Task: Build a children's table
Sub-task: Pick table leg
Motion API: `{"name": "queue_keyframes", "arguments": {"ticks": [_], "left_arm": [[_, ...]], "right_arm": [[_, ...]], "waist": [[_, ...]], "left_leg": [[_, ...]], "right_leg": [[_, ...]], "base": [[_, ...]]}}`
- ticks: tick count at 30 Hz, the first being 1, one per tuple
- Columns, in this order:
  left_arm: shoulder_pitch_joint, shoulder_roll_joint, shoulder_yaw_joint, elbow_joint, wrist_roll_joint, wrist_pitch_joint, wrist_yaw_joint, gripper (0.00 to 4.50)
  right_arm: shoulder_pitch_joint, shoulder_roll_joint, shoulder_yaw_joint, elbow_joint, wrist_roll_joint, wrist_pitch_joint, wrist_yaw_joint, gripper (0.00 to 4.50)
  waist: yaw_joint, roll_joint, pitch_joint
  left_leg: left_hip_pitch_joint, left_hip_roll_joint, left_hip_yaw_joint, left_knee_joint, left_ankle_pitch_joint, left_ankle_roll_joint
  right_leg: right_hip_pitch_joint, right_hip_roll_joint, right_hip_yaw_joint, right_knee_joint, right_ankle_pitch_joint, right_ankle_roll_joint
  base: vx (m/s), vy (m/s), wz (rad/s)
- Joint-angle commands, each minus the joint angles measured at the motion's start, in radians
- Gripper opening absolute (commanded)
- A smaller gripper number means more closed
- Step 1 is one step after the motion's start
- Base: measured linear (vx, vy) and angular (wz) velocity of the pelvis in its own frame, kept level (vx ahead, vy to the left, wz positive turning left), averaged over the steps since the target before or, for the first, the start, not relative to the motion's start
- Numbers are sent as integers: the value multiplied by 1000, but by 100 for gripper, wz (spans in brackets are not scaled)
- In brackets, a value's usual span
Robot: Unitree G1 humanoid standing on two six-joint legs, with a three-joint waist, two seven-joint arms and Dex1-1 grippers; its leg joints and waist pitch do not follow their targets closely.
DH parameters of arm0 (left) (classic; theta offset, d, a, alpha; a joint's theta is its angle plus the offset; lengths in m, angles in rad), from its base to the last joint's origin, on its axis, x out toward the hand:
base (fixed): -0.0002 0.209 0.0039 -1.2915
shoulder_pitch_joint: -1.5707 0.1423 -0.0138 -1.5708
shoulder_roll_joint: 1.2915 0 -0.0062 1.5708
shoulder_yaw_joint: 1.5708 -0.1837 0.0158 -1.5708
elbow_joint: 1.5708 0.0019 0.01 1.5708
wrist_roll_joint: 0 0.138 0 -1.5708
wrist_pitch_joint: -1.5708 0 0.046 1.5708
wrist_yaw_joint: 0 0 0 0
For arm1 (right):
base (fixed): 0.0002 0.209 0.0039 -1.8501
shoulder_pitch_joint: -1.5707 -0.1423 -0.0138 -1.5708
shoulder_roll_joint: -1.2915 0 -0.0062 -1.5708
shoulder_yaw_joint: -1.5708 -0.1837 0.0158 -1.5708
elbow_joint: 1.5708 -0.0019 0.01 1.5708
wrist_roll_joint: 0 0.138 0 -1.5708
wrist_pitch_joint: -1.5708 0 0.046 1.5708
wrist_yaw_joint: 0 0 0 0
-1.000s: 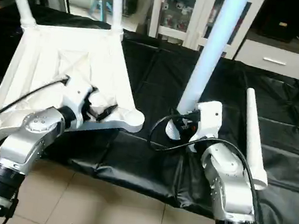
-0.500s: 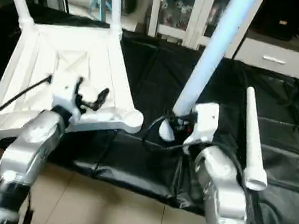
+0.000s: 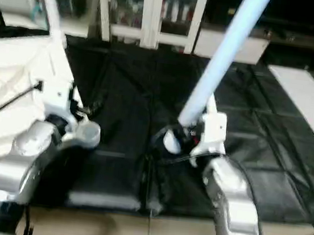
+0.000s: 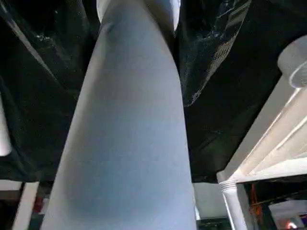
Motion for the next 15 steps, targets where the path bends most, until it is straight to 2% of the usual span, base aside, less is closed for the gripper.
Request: {"name": "queue_keyframes", "arguments": {"ticks": [1,2,3,4,5,6,7,8,9,10,11,12,13,14,15], "left_arm": [[17,19,28,-32,8,15,19,450],[25,24,30,-41,9,19,22,450],[27,25,31,-45,9,22,23,450],[27,25,31,-45,9,22,23,450],[37,27,38,-62,12,31,28,450],[41,27,42,-70,12,35,31,450],[49,30,46,-84,13,41,32,450],[52,31,48,-89,13,43,33,450],[60,38,48,-99,14,47,28,450],[68,47,45,-104,16,50,20,450],[71,50,46,-103,14,52,18,450],[74,54,47,-100,10,53,13,450],[75,55,47,-100,8,53,11,450],[76,56,48,-98,7,54,9,450],[79,61,47,-94,6,50,0,450]], "right_arm": [[-22,1,42,-17,0,9,30,185],[-22,-4,52,-21,0,11,46,185],[-22,-9,62,-23,0,18,59,185],[-22,-9,62,-23,0,18,59,185],[-21,-21,86,-28,-8,14,83,185],[-19,-26,97,-30,-14,6,91,185],[-14,-16,92,-34,-2,9,92,185],[-12,-11,89,-36,5,11,92,185],[-7,5,71,-38,32,27,88,185],[-3,11,62,-38,41,27,86,185],[1,7,66,-37,33,19,88,185],[6,-1,72,-38,21,6,91,185],[8,-3,74,-38,19,3,91,185],[10,-6,76,-39,15,-1,93,185],[16,-7,75,-40,15,-5,92,185]], "waist": [[27,31,-49],[5,41,-43],[-17,71,-67],[-37,49,-76],[-32,26,-80],[-47,30,-80],[-60,15,-85],[-46,-21,-84],[-8,-55,-95],[19,-53,-94],[24,-57,-96],[35,-24,-99],[26,2,-105],[9,36,-132],[-15,37,-119]], "left_leg": [[-11,76,-21,-126,41,65],[-6,98,-40,-151,-53,60],[105,149,-110,-179,-219,103],[154,183,-144,-187,-234,154],[142,149,-227,-182,-132,393],[159,96,-244,-148,39,595],[157,69,-256,-137,147,631],[54,-39,-215,-98,306,535],[-55,-107,-94,16,233,348],[-126,-43,-92,20,219,182],[-124,-36,-80,-17,276,107],[-91,-24,-65,-80,431,32],[-62,-2,-80,-72,550,47],[71,101,-174,-25,938,183],[117,148,-237,-29,1321,251]], "right_leg": [[71,-76,31,-163,-531,-110],[66,-40,14,-134,-458,-86],[5,-3,0,-40,-286,-77],[-35,-8,11,5,-196,-76],[-55,4,13,67,-134,-4],[-98,0,36,68,-125,47],[-101,-8,58,47,-108,63],[-9,-44,112,-45,50,104],[122,-116,209,-77,362,76],[179,-158,207,-25,832,0],[165,-123,167,10,1098,-3],[133,-29,95,44,1276,13],[104,-5,70,57,1206,39],[-28,-7,78,92,761,96],[-96,-65,129,38,276,103]], "base": [[154,-2,4],[219,38,-17],[133,25,-18],[265,33,-11],[229,-8,20],[320,-43,42],[187,-50,35],[170,-79,54],[79,-44,31],[181,-31,44],[123,16,13],[123,16,13],[0,0,0],[0,0,0],[-7,40,-19]]}}
